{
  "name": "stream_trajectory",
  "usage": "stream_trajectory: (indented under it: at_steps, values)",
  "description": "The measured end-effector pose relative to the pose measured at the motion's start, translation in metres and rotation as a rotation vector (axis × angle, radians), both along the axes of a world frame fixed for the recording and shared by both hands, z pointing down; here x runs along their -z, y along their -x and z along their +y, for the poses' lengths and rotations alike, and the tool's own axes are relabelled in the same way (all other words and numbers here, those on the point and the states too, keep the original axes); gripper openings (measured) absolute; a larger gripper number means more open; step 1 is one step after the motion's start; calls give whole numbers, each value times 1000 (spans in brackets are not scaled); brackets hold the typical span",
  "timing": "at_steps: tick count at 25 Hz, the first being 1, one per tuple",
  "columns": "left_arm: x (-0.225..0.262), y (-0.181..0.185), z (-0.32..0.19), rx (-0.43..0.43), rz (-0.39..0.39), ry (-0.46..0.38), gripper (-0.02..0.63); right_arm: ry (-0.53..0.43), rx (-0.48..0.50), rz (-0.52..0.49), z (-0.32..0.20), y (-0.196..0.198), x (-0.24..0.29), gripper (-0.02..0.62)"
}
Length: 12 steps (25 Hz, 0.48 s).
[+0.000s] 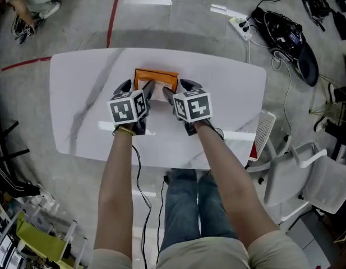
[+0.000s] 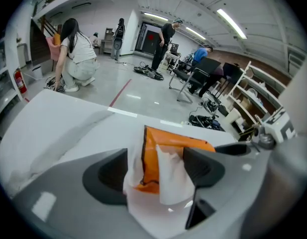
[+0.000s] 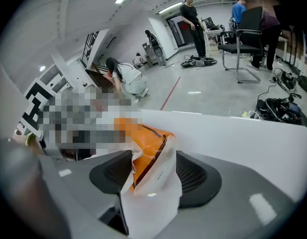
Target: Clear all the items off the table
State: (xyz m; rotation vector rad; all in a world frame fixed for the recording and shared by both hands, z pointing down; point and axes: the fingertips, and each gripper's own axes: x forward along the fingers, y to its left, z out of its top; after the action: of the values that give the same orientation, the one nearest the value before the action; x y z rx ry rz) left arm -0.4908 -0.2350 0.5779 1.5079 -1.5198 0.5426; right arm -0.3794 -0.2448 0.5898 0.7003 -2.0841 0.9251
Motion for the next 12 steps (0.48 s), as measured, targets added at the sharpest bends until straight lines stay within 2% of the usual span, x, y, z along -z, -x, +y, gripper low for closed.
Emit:
stream_trajectory:
  at_steps: [3,7,12]
  values:
    - [-7,-1,-2,-10,20,7,348,13,1,-23,-1,4,-4,282]
    - [-14,-2,-2,6,88,16,337,28,4,-47,-1,8,-6,282]
    - [-11,-1,-2,3,72,-10,313,15,-6,-52,-1,8,-5,275]
